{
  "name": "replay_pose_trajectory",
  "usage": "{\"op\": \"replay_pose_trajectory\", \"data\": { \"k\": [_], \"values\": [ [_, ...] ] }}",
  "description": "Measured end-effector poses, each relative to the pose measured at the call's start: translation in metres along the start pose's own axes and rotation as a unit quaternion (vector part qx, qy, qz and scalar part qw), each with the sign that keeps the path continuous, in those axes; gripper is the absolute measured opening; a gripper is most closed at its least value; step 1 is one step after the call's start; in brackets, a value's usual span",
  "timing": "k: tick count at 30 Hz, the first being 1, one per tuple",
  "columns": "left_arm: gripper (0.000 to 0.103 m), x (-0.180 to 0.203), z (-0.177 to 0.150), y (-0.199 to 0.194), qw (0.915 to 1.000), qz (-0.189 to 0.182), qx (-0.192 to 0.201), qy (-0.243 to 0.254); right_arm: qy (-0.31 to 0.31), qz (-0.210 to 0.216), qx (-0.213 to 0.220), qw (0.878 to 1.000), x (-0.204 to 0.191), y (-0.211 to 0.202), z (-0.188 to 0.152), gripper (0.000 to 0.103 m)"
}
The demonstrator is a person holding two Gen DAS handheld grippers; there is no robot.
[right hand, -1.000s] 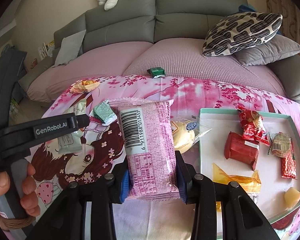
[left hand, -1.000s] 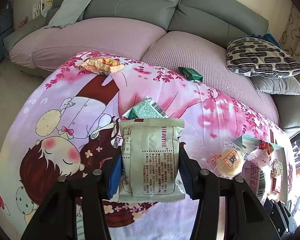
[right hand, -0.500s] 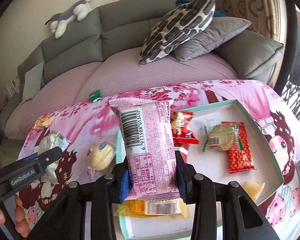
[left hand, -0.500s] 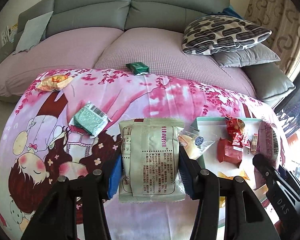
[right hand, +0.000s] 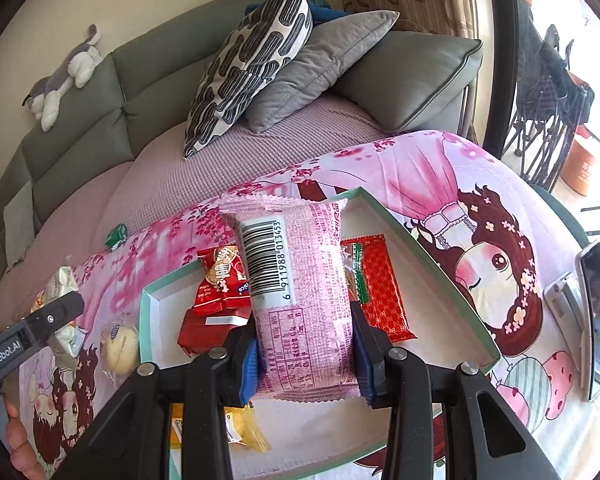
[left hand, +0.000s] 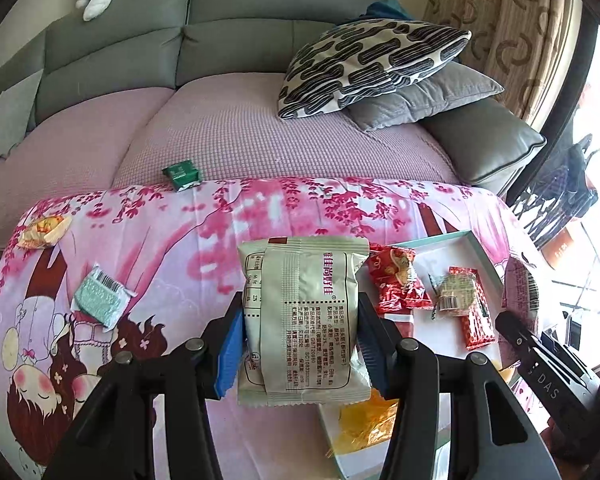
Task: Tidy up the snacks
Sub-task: 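Carry the beige packet and pink wafer bag over the tray, then lower both snacks into the tray and open both tools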
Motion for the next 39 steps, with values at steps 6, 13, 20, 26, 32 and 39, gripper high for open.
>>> {"op": "replay_pose_trajectory", "data": {
  "k": [6, 13, 20, 26, 32, 39],
  "values": [
    [0.054, 0.022, 0.011, 0.029, 0.9992, -0.025, -0.027, 0.016, -0.005, 0.004, -0.015, 1.000, -0.003, 0.009, -0.005, 0.041],
    [0.054, 0.033, 0.011, 0.067, 0.9972, -0.012, -0.066, 0.031, -0.011, -0.003, -0.052, 0.999, -0.004, 0.033, -0.019, 0.041],
    [0.054, 0.044, 0.003, 0.094, 0.9940, -0.013, -0.098, 0.046, -0.019, -0.009, -0.074, 0.997, -0.007, 0.047, -0.028, 0.041],
    [0.054, 0.048, -0.003, 0.110, 0.9922, -0.015, -0.115, 0.045, -0.027, -0.019, -0.095, 0.995, -0.008, 0.057, -0.035, 0.041],
    [0.055, 0.044, -0.005, 0.116, 0.9915, -0.008, -0.124, 0.039, -0.030, -0.027, -0.108, 0.993, -0.008, 0.065, -0.040, 0.041],
    [0.055, 0.042, -0.004, 0.116, 0.9918, -0.010, -0.123, 0.033, -0.032, -0.034, -0.116, 0.992, -0.007, 0.069, -0.043, 0.042]
  ]
}}
Point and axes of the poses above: each gripper's, at about its wrist camera, not at the fingertips, and y roughly the way its jaws point, x to its right, z to its top, the point moved 5 cm from there along y, roughly the way its jaws point, and after that the axes turned 7 degrees about y, right-handed, at the moved point
